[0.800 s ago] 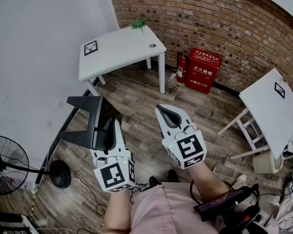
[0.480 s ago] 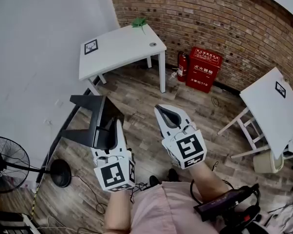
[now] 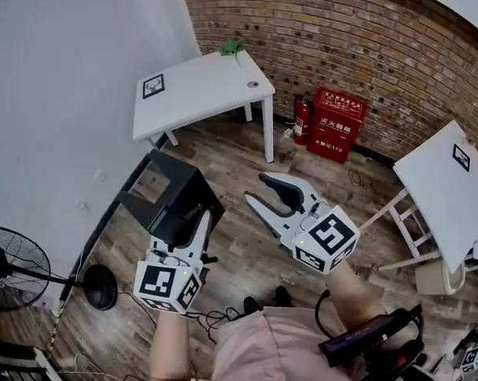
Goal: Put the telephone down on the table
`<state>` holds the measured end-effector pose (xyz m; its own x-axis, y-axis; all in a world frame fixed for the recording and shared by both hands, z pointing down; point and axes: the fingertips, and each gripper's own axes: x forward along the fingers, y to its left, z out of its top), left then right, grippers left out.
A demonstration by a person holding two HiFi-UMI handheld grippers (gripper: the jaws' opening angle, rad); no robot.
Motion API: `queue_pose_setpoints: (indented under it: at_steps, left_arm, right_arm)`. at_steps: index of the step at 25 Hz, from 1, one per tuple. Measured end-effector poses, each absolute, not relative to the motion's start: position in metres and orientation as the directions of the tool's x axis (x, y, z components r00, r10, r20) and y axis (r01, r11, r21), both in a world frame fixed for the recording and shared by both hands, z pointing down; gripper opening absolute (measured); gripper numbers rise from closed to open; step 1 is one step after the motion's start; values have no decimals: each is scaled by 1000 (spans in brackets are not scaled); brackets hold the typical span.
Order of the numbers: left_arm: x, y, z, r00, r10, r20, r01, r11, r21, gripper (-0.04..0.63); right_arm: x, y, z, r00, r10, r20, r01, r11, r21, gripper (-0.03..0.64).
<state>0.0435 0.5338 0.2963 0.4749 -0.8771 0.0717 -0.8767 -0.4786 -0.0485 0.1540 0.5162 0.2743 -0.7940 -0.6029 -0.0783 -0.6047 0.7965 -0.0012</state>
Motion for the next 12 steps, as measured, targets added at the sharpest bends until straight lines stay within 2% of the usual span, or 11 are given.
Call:
queue_pose_setpoints:
  at_steps: [6,9,12]
  left_arm:
    - [93,544,284,743,-663,91,-661,-748,-56,167]
    - [117,548,285,810,-576,111,-572,-818,-71,167]
    - [134,548,288,836,-537,113,-534,-844,-57,167]
  right_arm:
    - [148,529,245,-952,-276,-130,-269,961,-72,255]
    - [145,533,233,-979,-150,-136,-143,988,-63,279]
    - [146,533,231,-989,-71,-129,-64,996,-63,284]
